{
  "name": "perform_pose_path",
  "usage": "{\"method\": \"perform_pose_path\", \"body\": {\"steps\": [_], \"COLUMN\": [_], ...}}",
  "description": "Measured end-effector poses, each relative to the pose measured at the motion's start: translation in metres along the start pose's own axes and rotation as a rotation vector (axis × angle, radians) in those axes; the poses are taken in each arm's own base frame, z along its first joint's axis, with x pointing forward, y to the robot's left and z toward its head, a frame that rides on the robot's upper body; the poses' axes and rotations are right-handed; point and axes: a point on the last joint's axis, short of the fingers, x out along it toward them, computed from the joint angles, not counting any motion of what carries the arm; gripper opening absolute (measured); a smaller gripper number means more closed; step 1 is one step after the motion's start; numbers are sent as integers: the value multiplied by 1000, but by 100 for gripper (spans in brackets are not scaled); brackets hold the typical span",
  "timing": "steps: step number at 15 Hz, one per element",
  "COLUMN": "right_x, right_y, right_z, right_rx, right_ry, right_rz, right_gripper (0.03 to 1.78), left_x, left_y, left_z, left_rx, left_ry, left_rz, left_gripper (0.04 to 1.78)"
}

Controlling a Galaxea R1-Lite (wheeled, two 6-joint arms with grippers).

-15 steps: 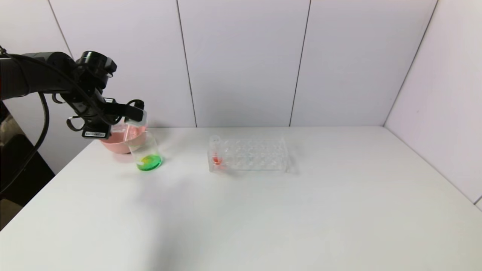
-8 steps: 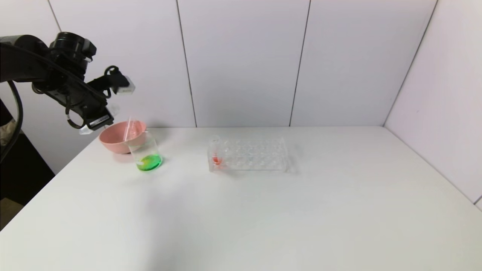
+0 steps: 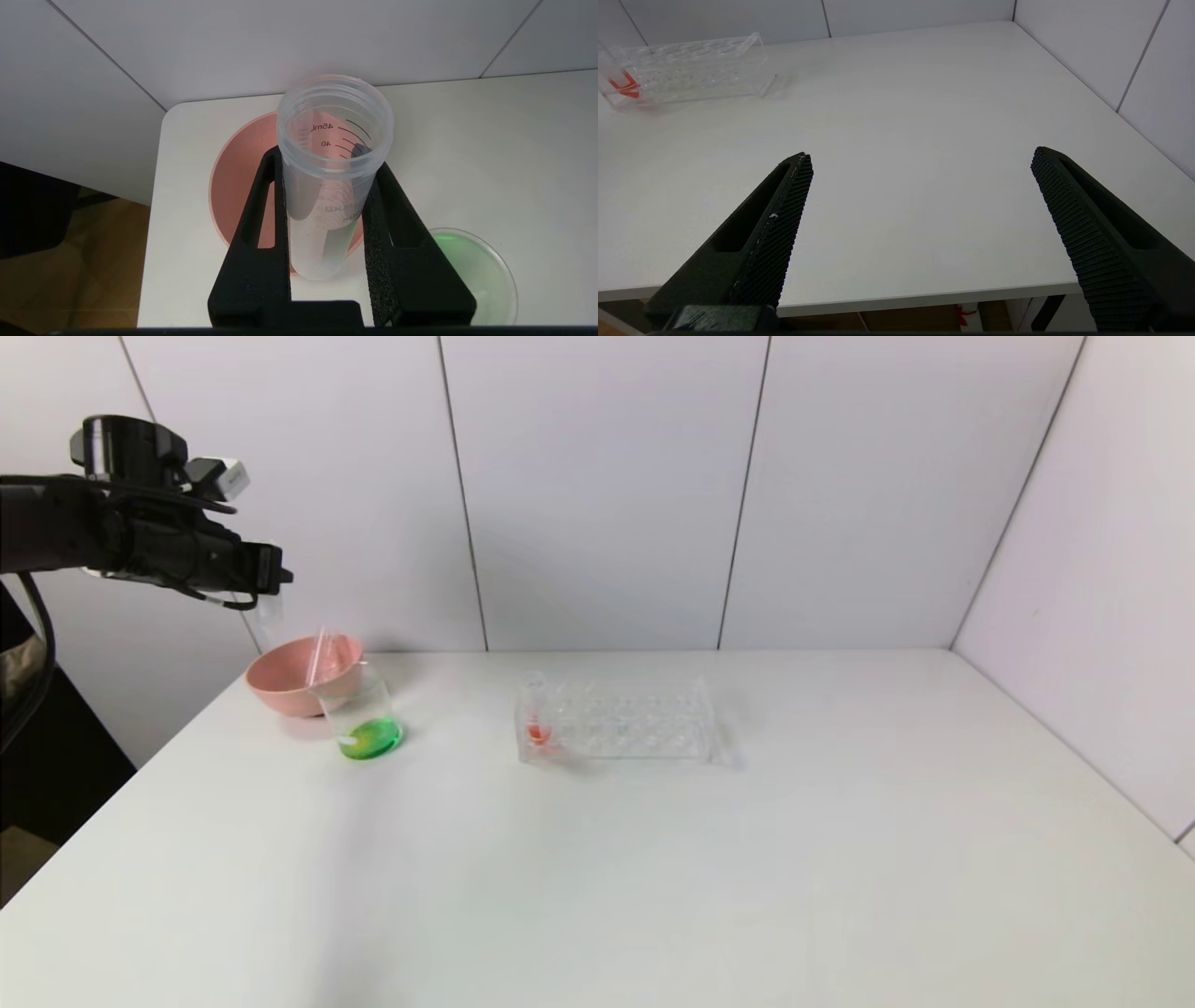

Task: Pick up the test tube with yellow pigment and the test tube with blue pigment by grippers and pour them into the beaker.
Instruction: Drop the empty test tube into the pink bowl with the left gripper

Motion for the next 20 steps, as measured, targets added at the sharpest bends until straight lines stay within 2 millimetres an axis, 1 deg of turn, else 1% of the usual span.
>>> {"method": "perform_pose_path", "body": {"steps": [3,6,10,14,16,17,18,20], "right_x": [0,0,0,0,0,0,0,0], "right_y": [0,0,0,0,0,0,0,0], "right_z": [0,0,0,0,0,0,0,0], "right_rx": [0,0,0,0,0,0,0,0], "right_ry": [0,0,0,0,0,0,0,0], "right_rz": [0,-1,0,0,0,0,0,0], "right_gripper": [171,171,171,171,171,171,171,171], "left_x": [25,41,55,61,63,63,63,64], "left_y": [10,20,25,25,25,25,25,25], "left_z": [-21,-34,-42,-47,-49,-49,-49,-50], "left_rx": [-20,-31,-34,-35,-36,-37,-37,-37], "left_ry": [37,48,49,57,63,64,63,67], "left_rz": [14,30,37,37,36,36,36,35], "left_gripper": [46,46,46,47,55,62,73,103]}}
